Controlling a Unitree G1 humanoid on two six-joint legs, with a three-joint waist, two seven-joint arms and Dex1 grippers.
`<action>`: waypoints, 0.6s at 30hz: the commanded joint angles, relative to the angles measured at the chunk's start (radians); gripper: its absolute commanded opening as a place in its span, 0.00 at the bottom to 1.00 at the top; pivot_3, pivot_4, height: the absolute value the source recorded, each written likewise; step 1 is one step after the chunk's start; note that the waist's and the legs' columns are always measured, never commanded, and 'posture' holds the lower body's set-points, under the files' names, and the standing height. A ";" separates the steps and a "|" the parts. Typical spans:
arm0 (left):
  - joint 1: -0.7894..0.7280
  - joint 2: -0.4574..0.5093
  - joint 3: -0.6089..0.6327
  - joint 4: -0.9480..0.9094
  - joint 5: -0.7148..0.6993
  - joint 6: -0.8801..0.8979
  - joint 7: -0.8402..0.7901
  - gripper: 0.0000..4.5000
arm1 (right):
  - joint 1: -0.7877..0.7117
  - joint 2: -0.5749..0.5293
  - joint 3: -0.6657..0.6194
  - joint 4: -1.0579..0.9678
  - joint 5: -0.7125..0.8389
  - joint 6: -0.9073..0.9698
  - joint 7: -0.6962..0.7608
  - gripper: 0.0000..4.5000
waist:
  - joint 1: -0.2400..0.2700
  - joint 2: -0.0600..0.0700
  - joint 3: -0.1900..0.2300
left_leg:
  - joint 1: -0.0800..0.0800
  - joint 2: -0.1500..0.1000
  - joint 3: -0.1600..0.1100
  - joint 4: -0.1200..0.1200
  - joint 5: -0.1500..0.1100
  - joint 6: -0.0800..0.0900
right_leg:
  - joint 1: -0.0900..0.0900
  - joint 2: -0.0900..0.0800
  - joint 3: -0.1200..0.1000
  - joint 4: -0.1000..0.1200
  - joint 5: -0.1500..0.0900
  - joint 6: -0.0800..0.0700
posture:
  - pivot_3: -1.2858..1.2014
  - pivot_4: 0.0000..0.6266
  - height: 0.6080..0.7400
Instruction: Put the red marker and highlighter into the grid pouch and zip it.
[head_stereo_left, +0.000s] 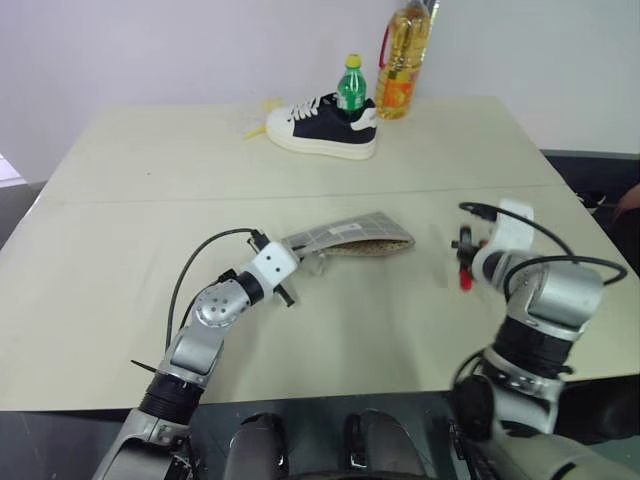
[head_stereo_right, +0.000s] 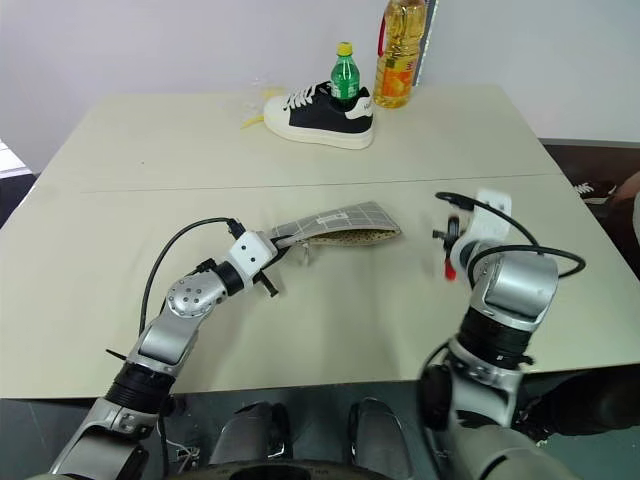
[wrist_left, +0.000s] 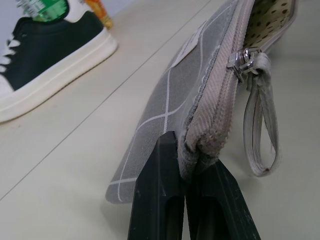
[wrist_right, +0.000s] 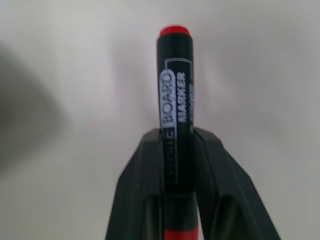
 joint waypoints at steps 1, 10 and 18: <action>-0.019 0.013 0.055 -0.016 -0.020 0.015 0.019 0.00 | 0.062 -0.239 0.262 -0.048 -0.010 -0.448 0.171 0.06 | 0.000 0.000 0.000 | 0.000 0.000 0.000 0.000 0.000 0.000 | 0.000 0.000 0.000 -0.001 0.000 0.000 | 0.52 0.24 0.74; -0.027 0.022 0.074 -0.036 -0.034 0.022 0.013 0.00 | 0.108 -0.474 0.468 -0.003 -0.059 -1.035 0.366 0.06 | 0.006 -0.005 0.002 | 0.002 0.000 0.001 0.000 0.000 0.000 | 0.002 0.000 0.000 -0.001 0.000 0.001 | 0.52 0.24 0.74; -0.018 0.026 0.075 -0.062 -0.035 0.032 0.013 0.00 | 0.087 -0.469 0.527 0.062 -0.130 -1.187 0.396 0.06 | 0.008 -0.005 0.002 | 0.002 0.000 0.001 0.001 0.000 0.000 | 0.002 0.000 0.000 -0.001 0.000 0.001 | 0.52 0.24 0.74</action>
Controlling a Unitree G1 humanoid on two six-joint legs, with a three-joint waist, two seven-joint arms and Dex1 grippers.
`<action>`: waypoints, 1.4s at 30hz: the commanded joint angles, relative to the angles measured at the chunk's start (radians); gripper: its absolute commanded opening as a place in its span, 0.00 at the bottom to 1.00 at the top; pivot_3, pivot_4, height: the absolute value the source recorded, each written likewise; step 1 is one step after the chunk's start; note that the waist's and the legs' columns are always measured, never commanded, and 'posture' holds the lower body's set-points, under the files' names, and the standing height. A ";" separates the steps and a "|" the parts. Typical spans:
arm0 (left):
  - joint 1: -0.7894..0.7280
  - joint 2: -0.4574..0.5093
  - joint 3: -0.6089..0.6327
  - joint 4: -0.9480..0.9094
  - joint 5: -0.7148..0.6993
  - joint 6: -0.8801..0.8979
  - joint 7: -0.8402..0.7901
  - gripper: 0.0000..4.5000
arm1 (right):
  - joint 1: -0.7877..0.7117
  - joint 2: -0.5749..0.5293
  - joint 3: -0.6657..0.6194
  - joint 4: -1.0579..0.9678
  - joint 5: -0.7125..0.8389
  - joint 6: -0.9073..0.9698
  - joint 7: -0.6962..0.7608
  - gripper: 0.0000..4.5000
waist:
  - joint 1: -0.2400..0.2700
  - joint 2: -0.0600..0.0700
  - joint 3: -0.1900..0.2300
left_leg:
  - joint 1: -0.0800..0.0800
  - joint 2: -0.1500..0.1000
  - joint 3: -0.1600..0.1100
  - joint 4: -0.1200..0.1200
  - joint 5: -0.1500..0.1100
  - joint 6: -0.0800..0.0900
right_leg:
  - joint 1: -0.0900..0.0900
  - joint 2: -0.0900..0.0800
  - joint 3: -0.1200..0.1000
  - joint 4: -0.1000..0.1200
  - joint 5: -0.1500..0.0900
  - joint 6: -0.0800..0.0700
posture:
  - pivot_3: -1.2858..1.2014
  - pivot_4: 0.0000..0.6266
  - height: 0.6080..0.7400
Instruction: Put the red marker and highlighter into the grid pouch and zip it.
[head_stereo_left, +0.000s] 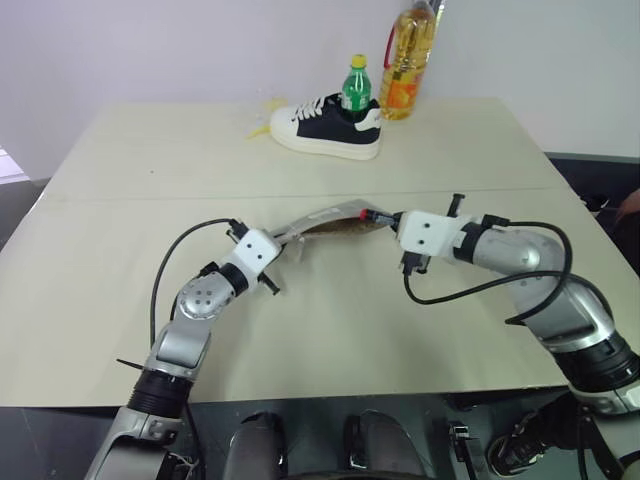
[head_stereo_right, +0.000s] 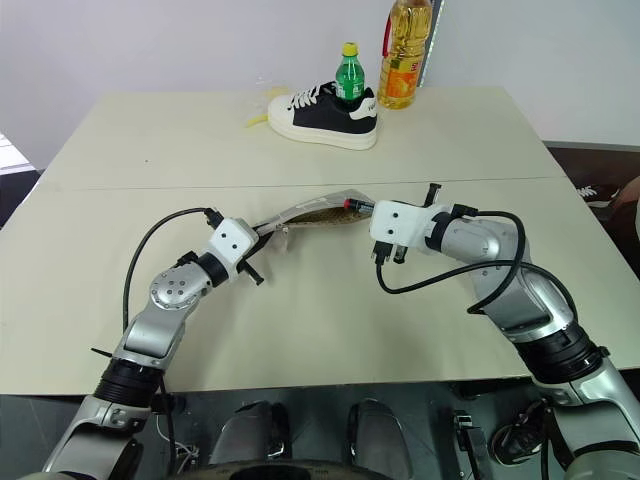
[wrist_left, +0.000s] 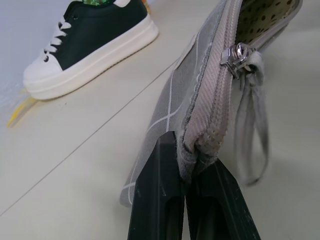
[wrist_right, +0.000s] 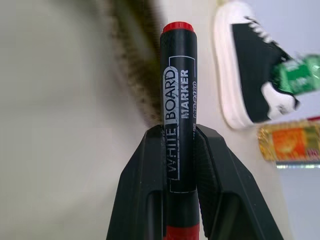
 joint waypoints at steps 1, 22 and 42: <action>-0.005 0.006 0.016 -0.057 -0.014 -0.003 0.001 0.00 | -0.030 -0.008 -0.004 0.002 -0.037 -0.053 0.011 0.06 | 0.000 0.000 0.000 | 0.000 0.000 0.000 0.000 0.000 0.000 | 0.000 0.000 0.000 0.000 0.000 0.000 | 0.52 0.24 0.74; 0.007 -0.027 -0.073 -0.125 -0.006 0.008 -0.052 0.00 | -0.159 0.160 0.146 0.060 -0.249 -0.154 0.061 0.06 | 0.000 0.000 0.000 | 0.000 0.000 0.001 0.002 0.000 0.000 | 0.000 0.000 0.000 0.001 0.000 0.000 | 0.52 0.24 0.74; -0.188 -0.208 0.120 -0.073 -0.296 0.430 0.036 0.00 | -0.184 0.266 -0.243 -0.193 0.505 0.494 0.202 0.81 | 0.006 0.000 0.000 | -0.002 0.000 -0.004 0.006 0.000 0.000 | 0.003 0.000 -0.002 0.002 0.000 0.000 | 0.52 0.24 0.74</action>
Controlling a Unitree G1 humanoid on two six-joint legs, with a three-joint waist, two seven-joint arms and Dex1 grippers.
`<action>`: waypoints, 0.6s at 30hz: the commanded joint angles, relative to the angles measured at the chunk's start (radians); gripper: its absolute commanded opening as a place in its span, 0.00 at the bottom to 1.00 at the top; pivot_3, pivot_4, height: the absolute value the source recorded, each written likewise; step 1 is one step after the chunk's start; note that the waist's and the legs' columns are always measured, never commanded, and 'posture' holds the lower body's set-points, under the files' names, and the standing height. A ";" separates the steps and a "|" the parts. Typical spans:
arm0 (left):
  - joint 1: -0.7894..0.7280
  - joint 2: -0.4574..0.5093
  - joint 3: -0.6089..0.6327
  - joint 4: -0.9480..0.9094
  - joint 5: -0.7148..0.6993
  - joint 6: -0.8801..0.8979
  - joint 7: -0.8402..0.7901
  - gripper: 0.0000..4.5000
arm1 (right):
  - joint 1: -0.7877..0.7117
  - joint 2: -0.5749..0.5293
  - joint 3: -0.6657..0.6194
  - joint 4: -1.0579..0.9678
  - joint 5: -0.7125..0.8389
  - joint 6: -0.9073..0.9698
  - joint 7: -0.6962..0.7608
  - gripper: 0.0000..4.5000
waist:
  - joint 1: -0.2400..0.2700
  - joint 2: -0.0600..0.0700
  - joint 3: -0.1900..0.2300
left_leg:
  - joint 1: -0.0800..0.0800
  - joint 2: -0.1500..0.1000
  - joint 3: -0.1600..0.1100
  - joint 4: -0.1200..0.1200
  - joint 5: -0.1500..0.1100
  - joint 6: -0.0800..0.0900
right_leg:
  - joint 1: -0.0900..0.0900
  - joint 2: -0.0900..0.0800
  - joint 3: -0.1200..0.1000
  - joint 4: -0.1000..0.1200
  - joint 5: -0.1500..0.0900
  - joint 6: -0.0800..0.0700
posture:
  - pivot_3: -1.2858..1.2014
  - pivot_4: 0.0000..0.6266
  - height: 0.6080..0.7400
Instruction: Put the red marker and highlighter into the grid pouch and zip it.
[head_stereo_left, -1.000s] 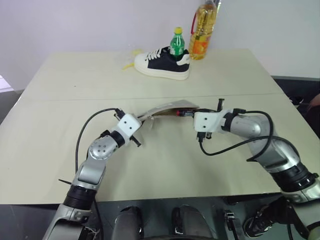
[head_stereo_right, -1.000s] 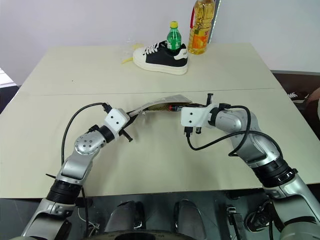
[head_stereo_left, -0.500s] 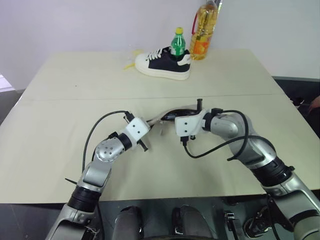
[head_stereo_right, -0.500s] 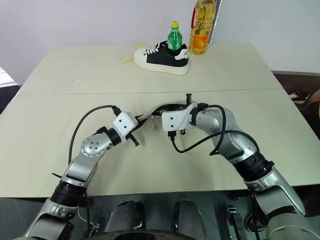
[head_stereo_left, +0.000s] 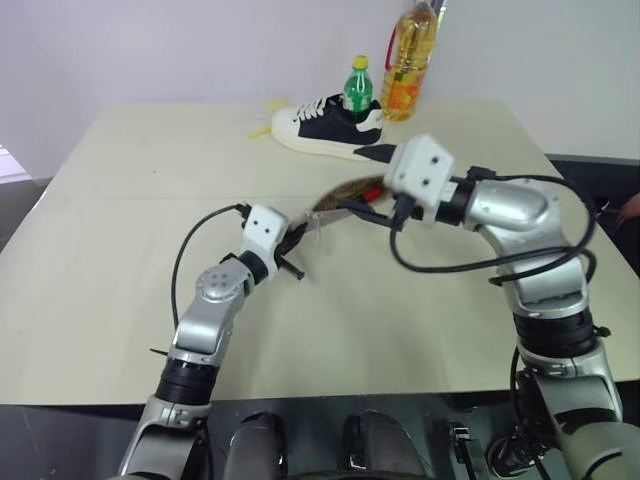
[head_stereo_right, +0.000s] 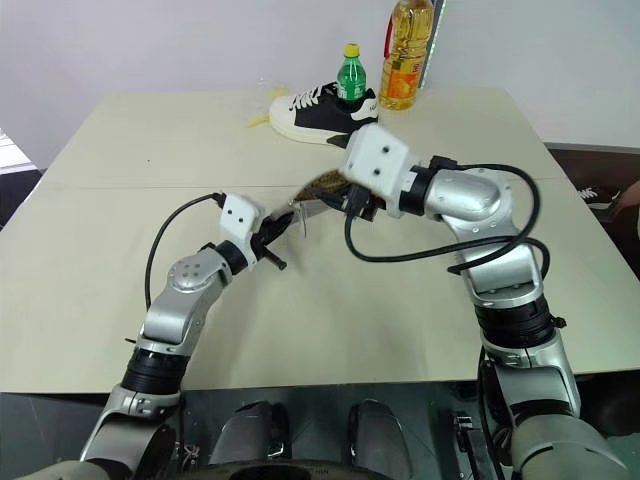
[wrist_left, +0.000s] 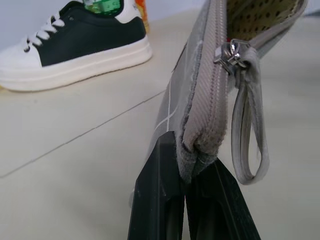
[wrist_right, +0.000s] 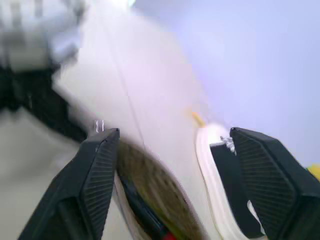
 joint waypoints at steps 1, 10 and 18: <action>-0.089 -0.029 0.052 -0.014 -0.090 0.123 0.021 0.00 | 0.039 -0.021 -0.002 -0.098 0.107 0.211 -0.006 0.81 | -0.001 0.000 0.000 | -0.001 0.000 -0.001 0.002 0.000 0.001 | 0.000 0.000 -0.001 0.000 0.000 0.000 | 0.52 0.24 0.74; -0.150 -0.024 0.041 -0.071 -0.156 0.309 0.023 0.00 | 0.053 0.240 0.064 0.018 0.059 0.367 -0.354 0.81 | -0.008 0.000 0.000 | -0.002 0.000 -0.002 0.004 -0.001 0.001 | -0.001 0.001 -0.002 0.002 0.000 0.000 | 0.52 0.24 0.74; -0.142 -0.013 0.029 -0.105 -0.159 0.344 0.038 0.00 | 0.034 0.304 0.104 0.097 0.050 0.373 -0.445 0.50 | -0.006 0.000 0.000 | -0.003 0.000 -0.002 0.005 -0.001 0.001 | 0.000 0.000 -0.002 0.001 0.000 0.000 | 0.52 0.24 0.74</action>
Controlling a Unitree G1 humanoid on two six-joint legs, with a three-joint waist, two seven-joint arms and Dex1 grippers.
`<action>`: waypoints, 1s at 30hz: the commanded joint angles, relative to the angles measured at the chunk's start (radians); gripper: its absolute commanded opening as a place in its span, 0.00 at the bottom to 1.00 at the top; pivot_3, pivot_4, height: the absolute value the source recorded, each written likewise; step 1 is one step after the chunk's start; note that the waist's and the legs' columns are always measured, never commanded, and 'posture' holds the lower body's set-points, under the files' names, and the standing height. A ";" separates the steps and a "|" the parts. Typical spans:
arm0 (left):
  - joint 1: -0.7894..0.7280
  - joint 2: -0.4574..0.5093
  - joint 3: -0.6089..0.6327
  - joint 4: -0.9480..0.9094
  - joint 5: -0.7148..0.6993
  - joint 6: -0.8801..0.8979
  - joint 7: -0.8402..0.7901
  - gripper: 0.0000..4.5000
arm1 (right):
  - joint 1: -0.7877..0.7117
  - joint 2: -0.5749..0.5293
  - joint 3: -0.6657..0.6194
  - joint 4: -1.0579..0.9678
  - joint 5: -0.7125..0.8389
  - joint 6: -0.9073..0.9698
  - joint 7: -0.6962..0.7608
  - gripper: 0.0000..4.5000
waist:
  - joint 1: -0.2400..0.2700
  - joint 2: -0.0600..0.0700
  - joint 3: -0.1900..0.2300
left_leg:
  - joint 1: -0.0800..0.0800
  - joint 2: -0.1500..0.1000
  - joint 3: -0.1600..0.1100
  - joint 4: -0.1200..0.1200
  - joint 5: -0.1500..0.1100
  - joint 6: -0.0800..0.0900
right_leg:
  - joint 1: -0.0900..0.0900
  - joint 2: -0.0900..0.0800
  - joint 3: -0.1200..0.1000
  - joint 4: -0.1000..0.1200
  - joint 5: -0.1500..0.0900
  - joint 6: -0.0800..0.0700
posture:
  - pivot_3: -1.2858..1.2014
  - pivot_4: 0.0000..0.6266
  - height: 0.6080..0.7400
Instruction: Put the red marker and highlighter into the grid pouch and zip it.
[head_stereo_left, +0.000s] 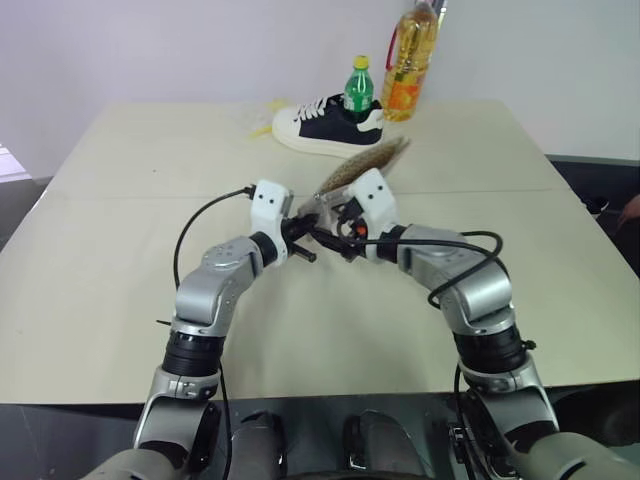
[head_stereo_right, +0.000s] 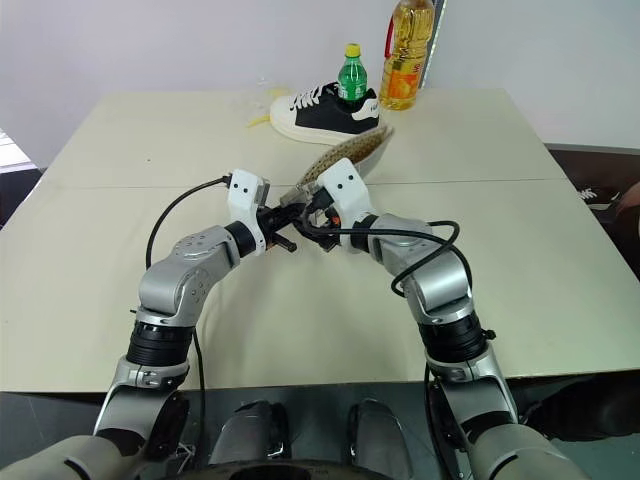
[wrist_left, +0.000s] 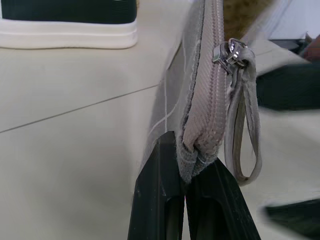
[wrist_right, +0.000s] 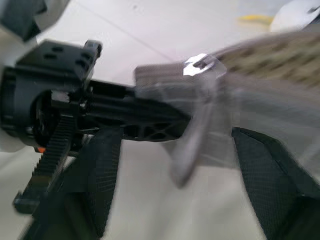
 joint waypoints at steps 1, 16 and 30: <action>-0.019 0.001 -0.003 -0.056 -0.015 0.001 0.006 0.00 | -0.036 0.007 -0.011 0.002 0.000 -0.001 -0.033 0.38 | -0.001 0.000 0.000 | 0.000 0.000 0.000 0.000 0.000 0.000 | 0.000 0.000 0.000 0.000 0.000 0.000 | 0.52 0.24 0.74; 0.075 0.238 -0.111 -0.020 0.169 -0.274 -0.091 0.00 | -0.147 -0.327 -0.103 0.114 -0.064 -0.143 0.025 0.01 | -0.001 0.001 0.000 | 0.000 0.000 0.001 -0.002 0.000 0.000 | -0.001 0.000 0.000 -0.001 0.000 0.000 | 0.52 0.24 0.74; 0.210 0.348 -0.035 -0.059 0.102 -0.380 -0.194 0.23 | 0.003 -0.565 -0.069 0.080 -0.012 -0.236 0.305 0.06 | -0.001 0.001 0.001 | 0.000 0.001 0.002 -0.003 0.000 0.000 | -0.002 -0.001 0.000 -0.002 0.000 0.000 | 0.52 0.24 0.74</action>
